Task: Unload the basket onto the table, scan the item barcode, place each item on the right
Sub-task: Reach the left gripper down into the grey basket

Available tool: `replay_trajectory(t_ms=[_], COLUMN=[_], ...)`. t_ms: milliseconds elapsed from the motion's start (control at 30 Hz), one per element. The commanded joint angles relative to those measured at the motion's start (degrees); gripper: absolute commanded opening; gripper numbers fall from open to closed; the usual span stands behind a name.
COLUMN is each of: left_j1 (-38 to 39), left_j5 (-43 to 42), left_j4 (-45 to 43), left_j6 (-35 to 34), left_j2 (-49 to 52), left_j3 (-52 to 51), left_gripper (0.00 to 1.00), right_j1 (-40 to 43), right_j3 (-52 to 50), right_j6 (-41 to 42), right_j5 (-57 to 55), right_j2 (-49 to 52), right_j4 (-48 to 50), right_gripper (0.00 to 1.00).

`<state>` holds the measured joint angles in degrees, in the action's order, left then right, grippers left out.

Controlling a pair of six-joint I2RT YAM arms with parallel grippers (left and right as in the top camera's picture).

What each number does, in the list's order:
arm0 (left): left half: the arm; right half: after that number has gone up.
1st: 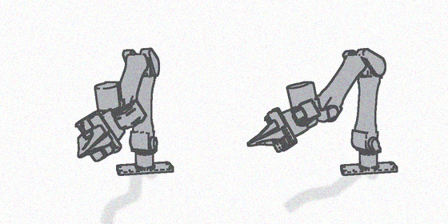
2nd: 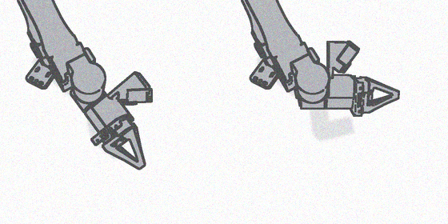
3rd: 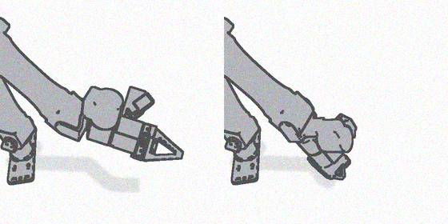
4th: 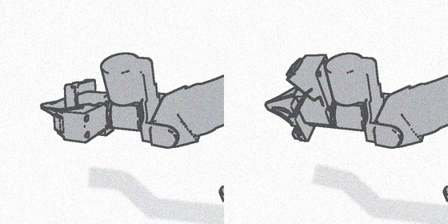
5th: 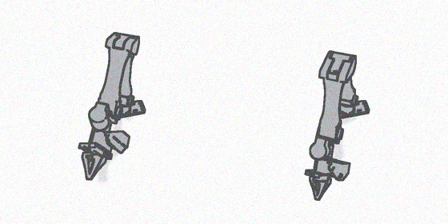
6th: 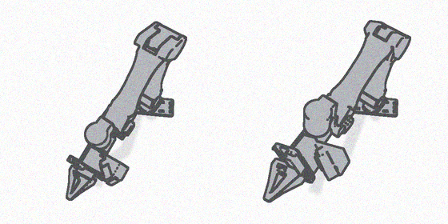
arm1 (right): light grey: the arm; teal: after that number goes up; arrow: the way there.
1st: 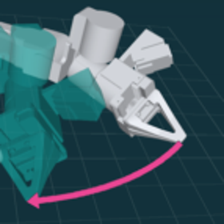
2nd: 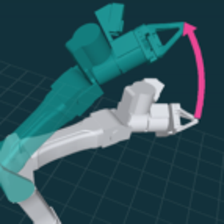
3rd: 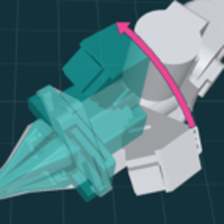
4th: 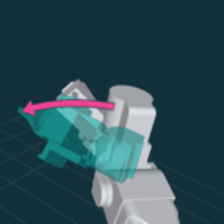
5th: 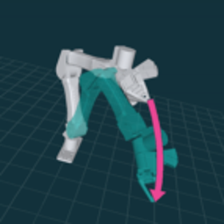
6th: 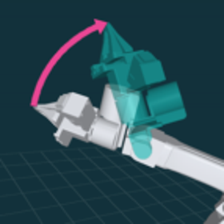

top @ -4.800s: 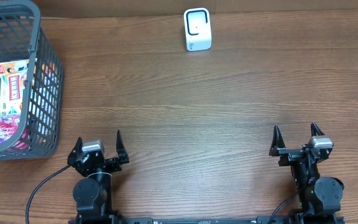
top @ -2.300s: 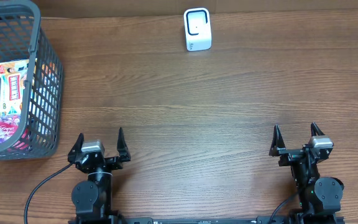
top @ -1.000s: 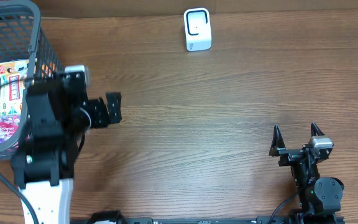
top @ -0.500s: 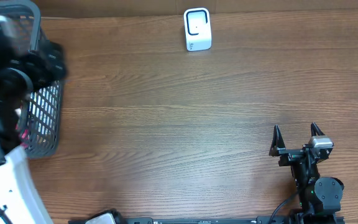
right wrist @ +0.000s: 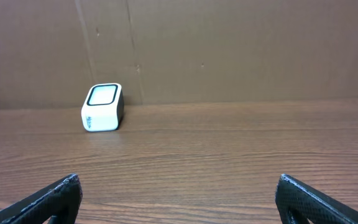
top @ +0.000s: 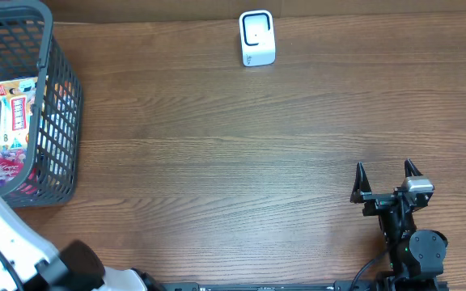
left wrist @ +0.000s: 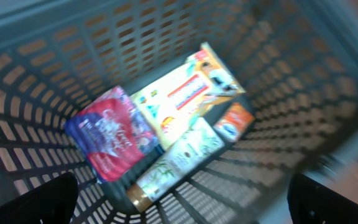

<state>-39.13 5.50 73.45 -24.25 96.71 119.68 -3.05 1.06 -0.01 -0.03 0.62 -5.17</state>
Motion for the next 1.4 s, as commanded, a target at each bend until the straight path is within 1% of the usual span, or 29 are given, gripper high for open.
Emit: replay_trajectory(t_ms=[0,133,200,400,733,833,933,1367], left_j1=[-0.04,2.43,2.54,3.23,3.82,3.58,3.15,2.21], left_j5=[3.67,12.37,13.90,14.60,14.67,16.52,17.27,17.66], left_j4=[0.17,0.37,0.37,0.50,2.03,3.58,4.55,3.89], left_j6=[-2.95,-3.26,-3.74,-3.91,-7.65,-9.03,-8.98,-8.98], left_j2=[4.17,8.79,10.73,16.59,24.90,27.89,30.56,37.81], left_j3=[0.92,0.92,0.92,0.92,0.90,0.90,0.90,0.83], left_gripper=[1.00,1.00,1.00,1.00,1.00,1.00,1.00,0.99], right_j1=[0.17,0.17,0.17,0.17,0.17,0.17,0.17,0.17], right_j3=[-0.59,-0.61,-0.61,-0.61,-0.61,-0.61,-0.59,-0.61], right_j6=[-0.26,-0.26,-0.26,-0.26,-0.26,-0.26,-0.26,-0.26], right_j5=[-0.35,-0.35,-0.35,-0.35,-0.35,-0.35,-0.35,-0.35], right_j2=[-0.39,-0.39,-0.39,-0.39,-0.39,-0.39,-0.39,-0.39], right_j4=[0.35,0.35,0.35,0.35,0.35,0.35,0.35,0.35], right_gripper=[1.00,1.00,1.00,1.00,1.00,1.00,1.00,1.00])
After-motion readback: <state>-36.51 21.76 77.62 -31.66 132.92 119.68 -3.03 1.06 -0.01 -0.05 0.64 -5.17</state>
